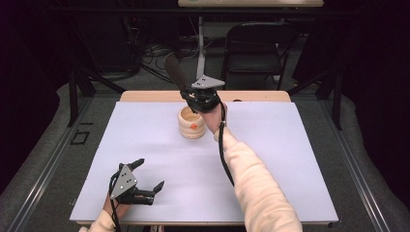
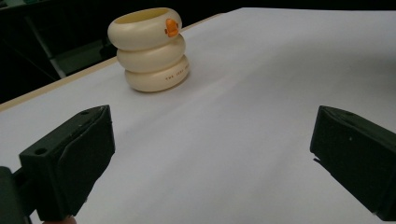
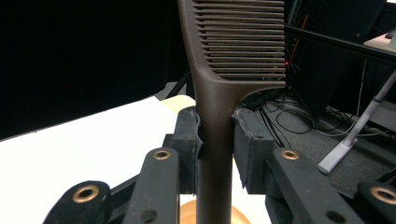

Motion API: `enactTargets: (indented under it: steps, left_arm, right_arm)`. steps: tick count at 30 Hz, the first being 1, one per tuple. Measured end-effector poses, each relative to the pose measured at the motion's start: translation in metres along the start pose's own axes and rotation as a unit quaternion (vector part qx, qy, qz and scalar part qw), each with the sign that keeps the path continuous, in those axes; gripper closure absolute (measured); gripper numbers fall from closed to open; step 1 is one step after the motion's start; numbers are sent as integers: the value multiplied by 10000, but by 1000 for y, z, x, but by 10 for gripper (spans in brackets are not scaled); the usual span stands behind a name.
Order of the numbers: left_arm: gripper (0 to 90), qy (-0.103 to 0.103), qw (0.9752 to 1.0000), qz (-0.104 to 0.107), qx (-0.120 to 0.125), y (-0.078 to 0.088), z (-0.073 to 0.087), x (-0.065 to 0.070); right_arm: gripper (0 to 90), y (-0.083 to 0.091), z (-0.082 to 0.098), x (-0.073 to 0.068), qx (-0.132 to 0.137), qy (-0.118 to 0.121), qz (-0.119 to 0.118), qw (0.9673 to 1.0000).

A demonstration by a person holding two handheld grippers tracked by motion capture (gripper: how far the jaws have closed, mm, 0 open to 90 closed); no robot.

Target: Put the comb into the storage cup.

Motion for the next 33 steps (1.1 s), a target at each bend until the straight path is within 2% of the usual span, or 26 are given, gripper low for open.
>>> enactTargets:
  steps: [33]
  left_arm:
    - [0,9,10000,-6,10,1,0,0]
  right_arm:
    - [723,-14,18,-6,-163,1,-46,9999]
Point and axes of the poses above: each handheld gripper's, and its own axes: y roughly backward along the jaws, z roughly out of its underside, x roughly to its right, the point moved 10 cm from there along -y, roughly forward along the jaws, and after that the axes turned 5 degrees about z, right-handed, at the moved point
